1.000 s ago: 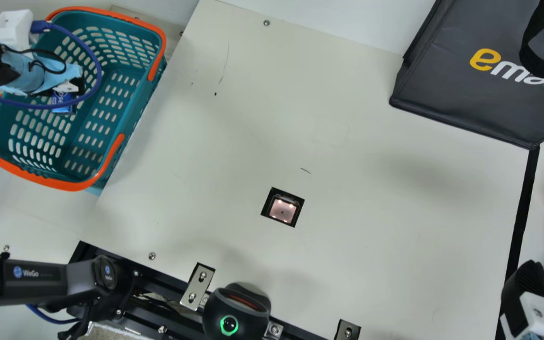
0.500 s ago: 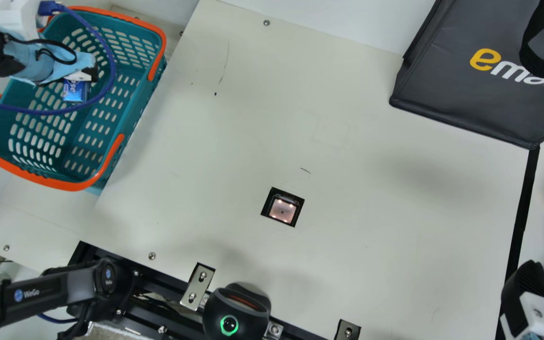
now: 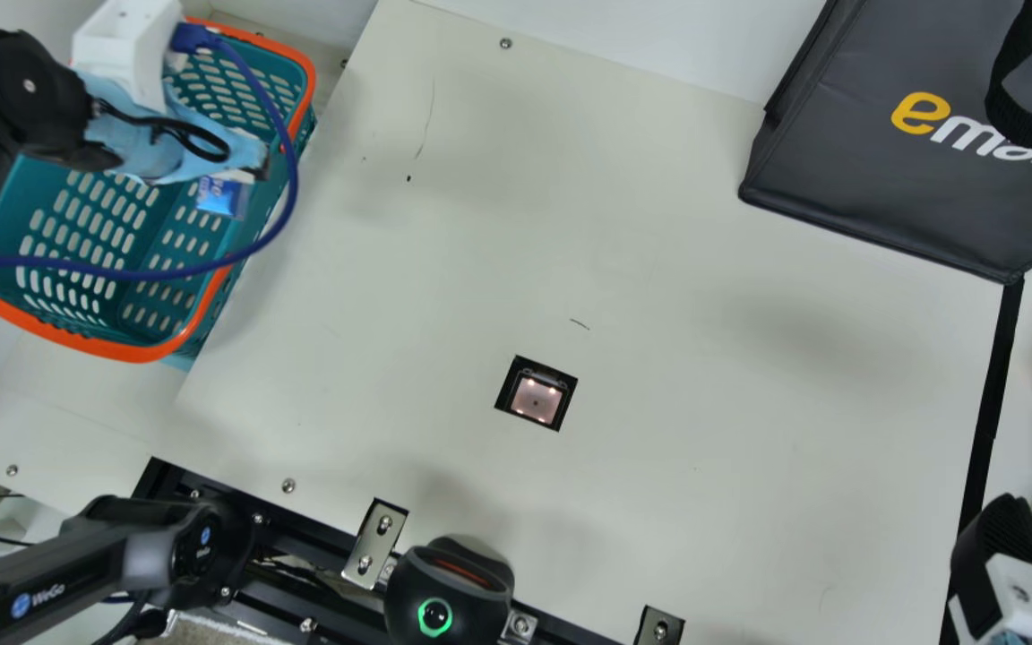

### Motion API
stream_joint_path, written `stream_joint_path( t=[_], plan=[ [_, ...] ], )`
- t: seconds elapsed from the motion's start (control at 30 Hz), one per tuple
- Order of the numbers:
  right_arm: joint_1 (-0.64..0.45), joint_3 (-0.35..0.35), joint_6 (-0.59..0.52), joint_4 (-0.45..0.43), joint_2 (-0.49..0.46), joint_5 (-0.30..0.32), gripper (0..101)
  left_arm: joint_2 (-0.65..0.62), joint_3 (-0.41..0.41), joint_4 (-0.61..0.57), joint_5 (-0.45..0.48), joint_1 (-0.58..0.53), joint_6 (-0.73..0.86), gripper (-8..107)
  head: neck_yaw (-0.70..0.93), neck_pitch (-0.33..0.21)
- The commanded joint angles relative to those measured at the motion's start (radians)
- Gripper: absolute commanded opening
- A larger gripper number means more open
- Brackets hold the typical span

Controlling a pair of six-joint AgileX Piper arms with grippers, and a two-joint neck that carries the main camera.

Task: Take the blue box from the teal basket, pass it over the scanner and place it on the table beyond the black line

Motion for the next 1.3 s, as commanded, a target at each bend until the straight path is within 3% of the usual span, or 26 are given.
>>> stream_joint_path(
  t=[0.0,0.8,1.27],
  plan=[
    [0.000,0.000,0.000,0.000,0.000,0.000,95,-0.011,0.009,0.005,0.001,-0.070,-0.020,-8,0.002,-0.029],
    [0.000,0.000,0.000,0.000,0.000,-0.001,95,-0.043,0.113,0.110,-0.015,-0.603,-0.321,-8,0.002,-0.029],
    [0.000,0.000,0.000,0.000,0.000,-0.001,95,0.067,0.105,0.135,-0.035,-0.789,-0.549,-8,0.002,-0.029]
  ],
)
